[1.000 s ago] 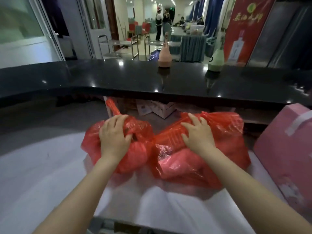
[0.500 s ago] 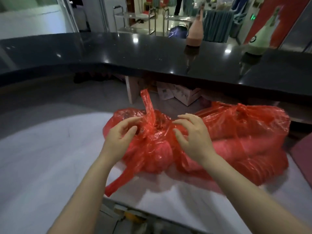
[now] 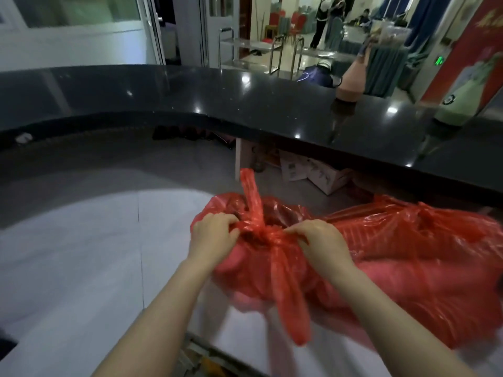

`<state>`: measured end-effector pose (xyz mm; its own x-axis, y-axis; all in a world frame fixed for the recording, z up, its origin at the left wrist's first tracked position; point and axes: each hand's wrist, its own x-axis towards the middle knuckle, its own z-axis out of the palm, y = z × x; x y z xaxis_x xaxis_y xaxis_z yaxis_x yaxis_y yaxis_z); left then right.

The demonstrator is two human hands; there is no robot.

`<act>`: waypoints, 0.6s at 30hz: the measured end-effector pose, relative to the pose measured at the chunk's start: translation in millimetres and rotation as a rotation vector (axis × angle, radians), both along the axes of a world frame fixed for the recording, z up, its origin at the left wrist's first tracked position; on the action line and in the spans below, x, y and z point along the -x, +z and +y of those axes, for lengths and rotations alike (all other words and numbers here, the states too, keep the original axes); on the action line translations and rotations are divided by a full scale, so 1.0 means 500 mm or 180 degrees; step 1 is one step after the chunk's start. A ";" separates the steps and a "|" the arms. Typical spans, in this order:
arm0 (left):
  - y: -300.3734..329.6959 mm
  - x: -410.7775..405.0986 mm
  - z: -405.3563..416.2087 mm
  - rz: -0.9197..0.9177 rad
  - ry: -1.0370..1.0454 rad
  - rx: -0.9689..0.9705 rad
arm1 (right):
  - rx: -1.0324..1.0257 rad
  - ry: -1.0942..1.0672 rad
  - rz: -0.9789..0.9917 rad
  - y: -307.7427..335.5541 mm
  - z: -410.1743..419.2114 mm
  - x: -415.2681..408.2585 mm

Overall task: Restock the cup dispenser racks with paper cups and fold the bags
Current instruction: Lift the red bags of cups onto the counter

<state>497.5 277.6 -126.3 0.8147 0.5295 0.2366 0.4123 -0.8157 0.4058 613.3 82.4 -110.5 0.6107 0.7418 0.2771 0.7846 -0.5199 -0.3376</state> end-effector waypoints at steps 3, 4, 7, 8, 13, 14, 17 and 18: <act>0.022 0.028 0.069 -0.0375 0.0793 0.0320 | -0.0141 -0.0784 0.0087 0.007 -0.039 -0.048; 0.029 0.041 0.094 -0.0404 0.1005 0.0477 | -0.0080 -0.1086 0.0165 0.011 -0.053 -0.067; 0.060 0.068 0.134 -0.0288 0.0999 0.0840 | -0.0012 -0.1330 0.0320 0.030 -0.069 -0.092; 0.073 0.070 0.131 -0.0225 0.0752 0.0901 | -0.0186 -0.1162 0.0312 0.039 -0.060 -0.086; 0.109 0.018 0.055 -0.0052 -0.0629 0.0439 | -0.0454 -0.0020 0.0144 0.070 0.040 -0.003; 0.105 0.000 0.042 0.0001 -0.0686 0.0226 | -0.0225 0.0067 0.0014 0.067 0.059 0.008; 0.081 -0.035 0.031 0.0159 -0.0926 0.0129 | 0.0196 0.0014 0.0046 0.051 0.081 0.016; 0.069 -0.035 0.033 0.0290 -0.1111 0.0332 | 0.0044 -0.0022 0.0181 0.049 0.074 0.014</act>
<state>515.2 294.2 -92.0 0.9656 0.2335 0.1143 0.1548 -0.8698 0.4685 606.3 119.5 -86.2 0.6303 0.7410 0.2315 0.7608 -0.5302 -0.3742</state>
